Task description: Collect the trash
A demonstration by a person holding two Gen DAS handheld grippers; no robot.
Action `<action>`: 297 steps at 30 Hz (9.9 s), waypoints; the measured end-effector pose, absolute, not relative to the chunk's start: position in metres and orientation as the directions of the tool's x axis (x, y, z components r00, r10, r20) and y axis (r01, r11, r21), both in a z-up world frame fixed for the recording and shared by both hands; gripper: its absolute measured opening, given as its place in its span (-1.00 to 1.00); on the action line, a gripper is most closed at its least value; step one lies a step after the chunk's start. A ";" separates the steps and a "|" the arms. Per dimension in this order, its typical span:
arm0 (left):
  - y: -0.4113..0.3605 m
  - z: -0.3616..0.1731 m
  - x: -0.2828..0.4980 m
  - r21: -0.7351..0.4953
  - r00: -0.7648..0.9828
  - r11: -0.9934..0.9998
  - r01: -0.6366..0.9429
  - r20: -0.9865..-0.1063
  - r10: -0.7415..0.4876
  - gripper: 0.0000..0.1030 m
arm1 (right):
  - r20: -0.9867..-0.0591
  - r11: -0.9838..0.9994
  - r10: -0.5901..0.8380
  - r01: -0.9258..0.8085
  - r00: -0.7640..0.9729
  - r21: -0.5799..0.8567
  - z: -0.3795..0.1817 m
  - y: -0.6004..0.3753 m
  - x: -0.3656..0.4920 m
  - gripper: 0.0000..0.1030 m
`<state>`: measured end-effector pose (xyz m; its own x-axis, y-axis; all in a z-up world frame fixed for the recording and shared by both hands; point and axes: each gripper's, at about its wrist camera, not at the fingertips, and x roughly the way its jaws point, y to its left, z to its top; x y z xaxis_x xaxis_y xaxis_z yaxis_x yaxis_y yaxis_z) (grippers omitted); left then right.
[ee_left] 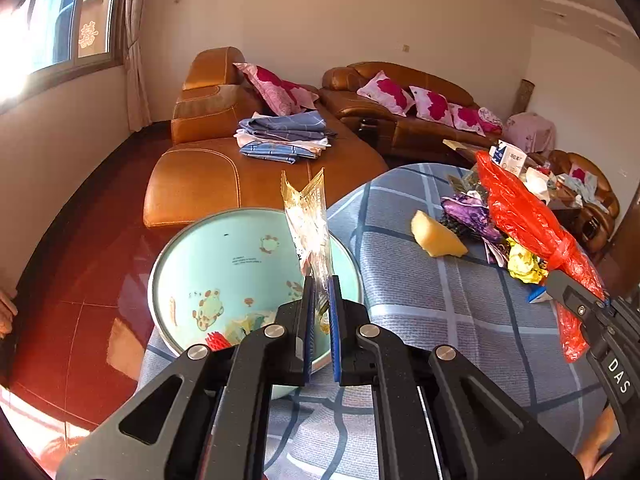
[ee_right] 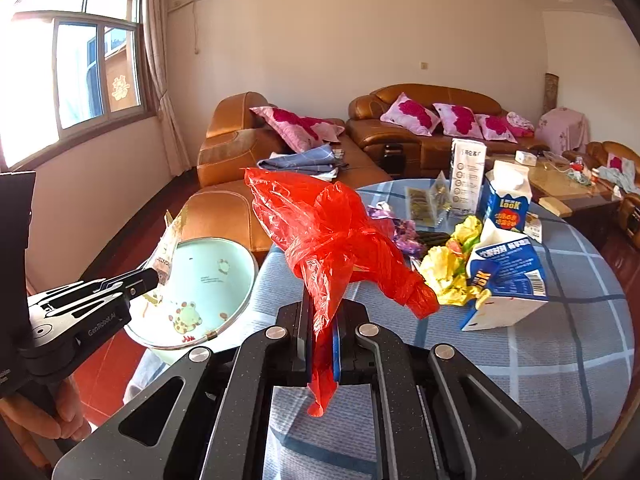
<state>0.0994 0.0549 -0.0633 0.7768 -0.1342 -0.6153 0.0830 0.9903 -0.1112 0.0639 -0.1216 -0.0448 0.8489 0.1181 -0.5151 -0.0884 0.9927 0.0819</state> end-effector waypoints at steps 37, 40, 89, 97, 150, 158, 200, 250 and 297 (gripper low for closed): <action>0.131 -0.102 0.164 -0.091 0.681 0.990 -0.110 -0.732 0.008 -0.88 | -0.707 0.938 0.332 -0.297 0.624 0.179 -0.096 -0.017 0.177 -0.53; 0.130 -0.104 0.165 -0.092 0.675 0.989 -0.111 -0.737 0.007 -0.88 | -0.711 0.940 0.331 -0.286 0.621 0.188 -0.098 -0.023 0.180 -0.43; 0.011 -0.093 0.121 -0.030 0.694 0.997 0.067 -0.717 -0.068 0.86 | -0.605 0.952 0.024 0.166 0.796 0.256 -0.077 -0.235 0.058 -0.09; -0.023 -0.093 0.114 -0.027 0.683 0.989 0.144 -0.721 -0.119 0.86 | -0.600 0.935 -0.024 0.231 0.800 0.270 -0.076 -0.271 0.051 0.31; -0.217 -0.101 0.165 -0.037 0.587 0.917 0.397 -0.757 -0.285 0.31 | -0.617 0.885 -0.130 0.371 0.776 0.281 -0.079 -0.387 0.021 0.40; -0.207 -0.110 0.163 -0.078 0.569 0.910 0.407 -0.758 -0.319 -0.31 | -0.663 0.900 -0.133 0.370 0.736 0.230 -0.085 -0.379 0.027 0.40; -0.104 -0.054 0.106 -0.050 0.712 0.930 0.365 -0.628 -0.313 -0.32 | -0.578 0.941 -0.180 0.310 0.796 0.134 -0.041 -0.315 0.023 0.38; 0.102 -0.089 0.133 -0.066 0.734 0.997 -0.038 -0.679 -0.016 -0.32 | -0.482 0.977 -0.120 0.189 0.868 0.096 -0.055 -0.201 0.136 0.32; 0.107 -0.080 0.126 -0.068 0.744 0.996 -0.056 -0.668 -0.004 -0.30 | -0.563 0.974 0.167 -0.045 0.810 0.224 -0.066 -0.145 0.082 0.45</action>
